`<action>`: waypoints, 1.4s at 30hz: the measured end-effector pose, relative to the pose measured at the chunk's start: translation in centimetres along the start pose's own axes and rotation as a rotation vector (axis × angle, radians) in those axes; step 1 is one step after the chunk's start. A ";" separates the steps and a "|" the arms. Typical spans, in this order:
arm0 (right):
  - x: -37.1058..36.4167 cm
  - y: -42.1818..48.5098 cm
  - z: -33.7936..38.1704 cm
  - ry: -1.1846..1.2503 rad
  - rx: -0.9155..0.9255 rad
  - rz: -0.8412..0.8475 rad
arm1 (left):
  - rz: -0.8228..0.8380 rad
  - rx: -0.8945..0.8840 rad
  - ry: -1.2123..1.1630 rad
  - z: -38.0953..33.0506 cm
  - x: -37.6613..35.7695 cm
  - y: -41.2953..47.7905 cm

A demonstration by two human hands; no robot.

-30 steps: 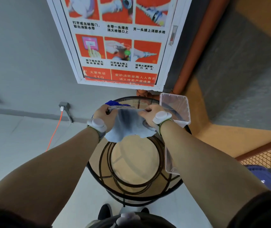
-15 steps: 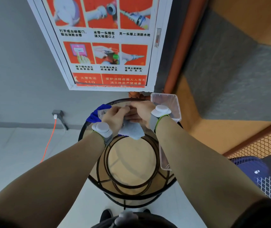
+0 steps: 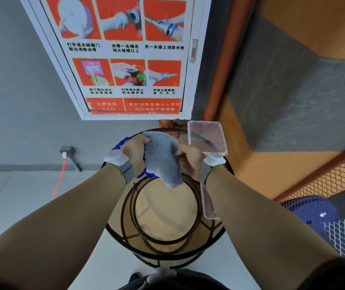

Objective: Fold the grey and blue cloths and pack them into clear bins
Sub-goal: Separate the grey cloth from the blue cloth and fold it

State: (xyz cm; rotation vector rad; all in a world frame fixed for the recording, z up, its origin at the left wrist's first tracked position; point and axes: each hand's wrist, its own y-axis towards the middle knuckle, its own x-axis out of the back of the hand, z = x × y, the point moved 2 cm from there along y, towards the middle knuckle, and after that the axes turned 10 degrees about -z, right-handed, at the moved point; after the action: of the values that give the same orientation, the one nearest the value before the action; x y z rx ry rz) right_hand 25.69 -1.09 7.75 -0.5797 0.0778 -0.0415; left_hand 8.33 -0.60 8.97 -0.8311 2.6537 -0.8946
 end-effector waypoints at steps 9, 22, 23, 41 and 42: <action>-0.1 0.8 0.4 0.139 -0.060 0.078 | 0.084 -0.060 0.062 -0.9 1.1 2.2; -1.8 1.1 0.1 0.104 0.111 -0.003 | 0.214 -0.096 0.312 -3.9 2.4 6.5; -2.0 1.1 0.1 0.119 0.098 0.027 | 0.207 -0.099 0.315 -4.1 2.5 6.7; -3.9 0.5 -0.8 -0.462 0.359 -0.263 | 0.380 -0.493 0.425 -3.9 3.1 9.2; -3.7 0.6 -0.8 -0.582 0.366 -0.261 | 0.438 -0.512 0.440 -4.1 3.1 9.3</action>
State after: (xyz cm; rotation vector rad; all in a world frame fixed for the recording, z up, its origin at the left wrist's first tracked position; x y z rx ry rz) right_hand 21.93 -0.80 6.98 -0.2155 -0.5621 -0.1359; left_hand 0.12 5.68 6.46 -0.1009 3.3214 -0.3100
